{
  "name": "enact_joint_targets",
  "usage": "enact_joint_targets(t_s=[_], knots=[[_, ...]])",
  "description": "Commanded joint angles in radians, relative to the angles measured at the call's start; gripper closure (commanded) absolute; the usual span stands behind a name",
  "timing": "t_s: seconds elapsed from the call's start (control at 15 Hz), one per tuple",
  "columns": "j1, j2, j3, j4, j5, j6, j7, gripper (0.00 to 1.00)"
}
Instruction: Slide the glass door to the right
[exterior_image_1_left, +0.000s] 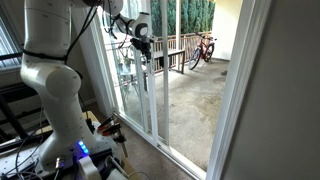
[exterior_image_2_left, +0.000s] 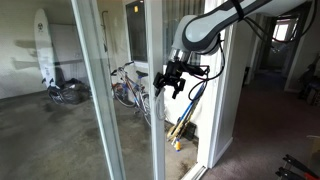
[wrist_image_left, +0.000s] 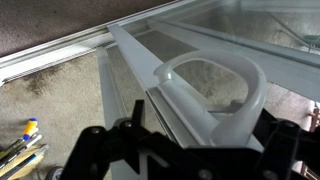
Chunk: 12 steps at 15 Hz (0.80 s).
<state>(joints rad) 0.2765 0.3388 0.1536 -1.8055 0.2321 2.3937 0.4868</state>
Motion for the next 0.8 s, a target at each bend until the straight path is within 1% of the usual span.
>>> enact_joint_targets(t_s=[0.0,0.27,0.73], knots=[[-0.018,-0.026,-0.006,-0.030,0.010,-0.029,-0.004,0.00],[-0.047,-0.042,-0.029,-0.037,0.019,-0.044,-0.004,0.00],[-0.104,-0.060,-0.043,-0.061,0.125,-0.092,-0.042,0.00]])
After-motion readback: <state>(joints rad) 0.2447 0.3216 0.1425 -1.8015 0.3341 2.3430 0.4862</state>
